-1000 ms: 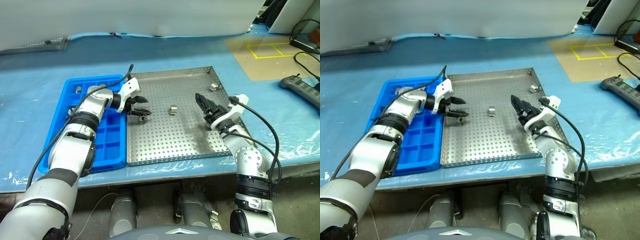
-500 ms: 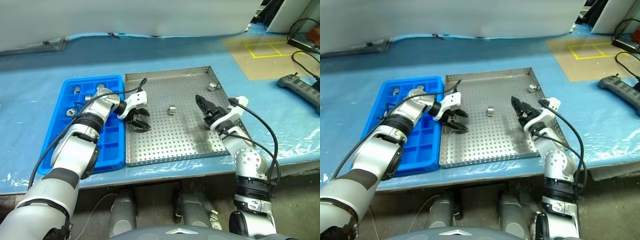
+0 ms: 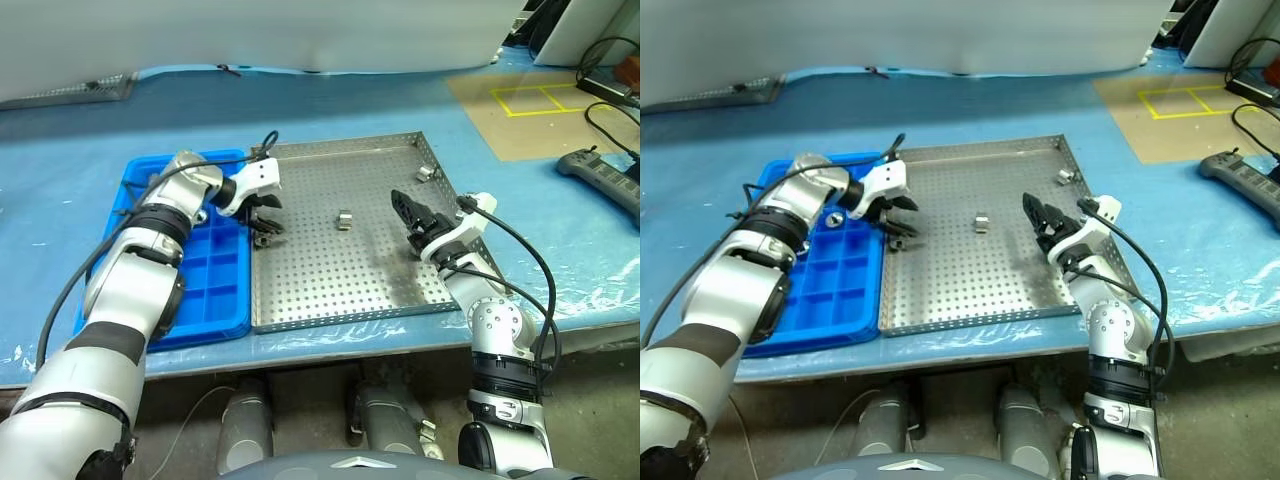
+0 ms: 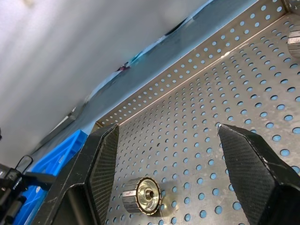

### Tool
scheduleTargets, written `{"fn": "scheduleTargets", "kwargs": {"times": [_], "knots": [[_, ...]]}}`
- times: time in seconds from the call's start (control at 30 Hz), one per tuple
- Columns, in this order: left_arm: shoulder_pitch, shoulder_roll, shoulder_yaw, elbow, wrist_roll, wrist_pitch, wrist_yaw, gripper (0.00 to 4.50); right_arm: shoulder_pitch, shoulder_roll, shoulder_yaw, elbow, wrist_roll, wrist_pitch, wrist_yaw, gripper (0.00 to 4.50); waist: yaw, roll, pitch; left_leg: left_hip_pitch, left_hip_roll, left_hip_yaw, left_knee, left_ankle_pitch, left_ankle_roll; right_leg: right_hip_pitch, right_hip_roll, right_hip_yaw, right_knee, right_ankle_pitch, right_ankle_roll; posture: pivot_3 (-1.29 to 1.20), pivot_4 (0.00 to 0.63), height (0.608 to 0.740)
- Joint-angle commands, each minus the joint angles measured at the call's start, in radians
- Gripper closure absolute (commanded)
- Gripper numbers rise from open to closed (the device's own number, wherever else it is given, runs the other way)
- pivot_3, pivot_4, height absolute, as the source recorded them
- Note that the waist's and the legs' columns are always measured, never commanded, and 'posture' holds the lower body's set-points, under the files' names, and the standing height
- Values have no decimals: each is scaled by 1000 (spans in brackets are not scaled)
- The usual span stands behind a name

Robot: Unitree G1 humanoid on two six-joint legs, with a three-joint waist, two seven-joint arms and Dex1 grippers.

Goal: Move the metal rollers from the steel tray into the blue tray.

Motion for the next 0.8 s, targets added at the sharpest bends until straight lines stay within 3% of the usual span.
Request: {"fn": "scheduleTargets", "kwargs": {"times": [0.03, 0.47, 0.57, 0.7, 0.8], "knots": [[-58, 32, -4, -8, 14, 11, -44, 1190, -18, 1, 1, -9, 0, -19, 13, 974, 1, 0, 0, 0, 0, 0, 0, 0, 0, 0, 0, 0, 0, 0, 0, -337, 150, 740], [65, -14, -106, 8, 108, -5, -71, 1190, -14, 11, 7, 4, -21, -36, 18, 974, -3, 0, 0, 3, 0, 0, 0, 0, 0, 1, 0, 1, 1, 0, 0, -348, 150, 740], [65, -34, -127, 26, 139, -7, -49, 1783, -14, 10, 8, 5, -28, -39, 16, 974, 0, 0, 0, 5, 0, 0, -1, 0, -1, 3, 0, 1, 1, 0, 0, -351, 150, 740], [55, -42, -130, 32, 153, -12, -17, 3099, -11, 9, 5, -2, -29, -38, 14, 974, 0, 0, 0, 10, 0, 0, -1, 0, 0, 8, -2, 2, 1, 0, 0, -359, 150, 740], [33, -61, -80, 34, 108, 4, 27, 3272, -8, 11, 0, -2, -27, -38, 15, 974, 0, 0, 0, 10, -1, 0, -1, 0, 0, 9, -3, 2, 1, 0, 1, -348, 150, 740]]}}
